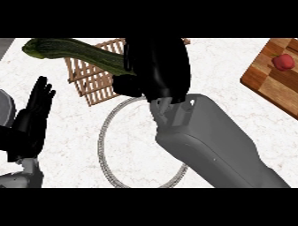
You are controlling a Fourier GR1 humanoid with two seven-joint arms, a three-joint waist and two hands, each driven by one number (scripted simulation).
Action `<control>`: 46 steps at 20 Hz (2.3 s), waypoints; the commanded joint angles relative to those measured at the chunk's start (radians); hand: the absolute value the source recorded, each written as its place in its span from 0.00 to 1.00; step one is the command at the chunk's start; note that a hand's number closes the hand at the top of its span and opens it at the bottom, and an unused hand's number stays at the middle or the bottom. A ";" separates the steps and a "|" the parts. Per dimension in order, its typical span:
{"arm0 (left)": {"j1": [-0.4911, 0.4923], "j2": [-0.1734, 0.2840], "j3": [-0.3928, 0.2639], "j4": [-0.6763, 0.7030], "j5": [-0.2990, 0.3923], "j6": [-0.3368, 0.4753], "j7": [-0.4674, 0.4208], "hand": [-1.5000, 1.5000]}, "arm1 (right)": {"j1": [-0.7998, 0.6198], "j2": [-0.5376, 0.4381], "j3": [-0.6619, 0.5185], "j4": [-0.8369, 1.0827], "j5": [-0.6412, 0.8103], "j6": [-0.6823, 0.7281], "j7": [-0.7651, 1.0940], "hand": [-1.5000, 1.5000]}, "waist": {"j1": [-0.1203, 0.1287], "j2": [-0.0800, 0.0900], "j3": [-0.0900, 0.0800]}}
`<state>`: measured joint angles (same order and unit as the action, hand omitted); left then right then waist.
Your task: Pick the squash from the placemat and place it in the tiered shelf
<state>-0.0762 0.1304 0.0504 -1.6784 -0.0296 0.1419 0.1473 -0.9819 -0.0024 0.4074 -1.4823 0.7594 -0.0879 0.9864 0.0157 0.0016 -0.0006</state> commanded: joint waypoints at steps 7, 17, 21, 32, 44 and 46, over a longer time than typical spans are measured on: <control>0.008 0.023 0.025 -0.038 0.026 -0.036 0.016 0.50 | -0.061 0.002 -0.024 0.364 -0.043 -0.323 -0.224 1.00 | 0.006 0.002 0.000; -0.086 0.013 0.021 0.064 -0.002 -0.024 -0.001 0.50 | -0.243 0.002 -0.064 0.692 -0.222 -0.505 -0.346 1.00 | 0.029 0.012 0.000; -0.035 -0.011 -0.008 -0.012 -0.027 0.000 0.016 0.50 | -0.250 0.002 -0.101 0.786 -0.360 -0.476 -0.470 0.00 | 0.032 0.009 0.000; -0.037 -0.003 0.001 -0.003 0.003 -0.038 0.028 0.50 | -0.344 0.002 -0.178 0.960 -0.532 -0.483 -0.737 0.00 | 0.039 0.012 0.000; -0.032 -0.006 0.038 -0.008 -0.009 0.002 0.049 0.50 | -0.258 -0.121 -0.283 0.721 -0.556 -0.557 -0.616 0.00 | -0.025 -0.006 0.001; 0.036 0.019 0.058 -0.041 0.011 -0.030 0.025 0.50 | -0.200 -0.154 -0.286 0.652 -0.561 -0.538 -0.554 0.00 | -0.027 -0.010 0.001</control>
<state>-0.0805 0.1332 0.0852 -1.6991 -0.0332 0.1255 0.1808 -1.2546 -0.1034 0.1383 -0.7499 0.1978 -0.6249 0.3722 -0.0032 -0.0050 -0.0001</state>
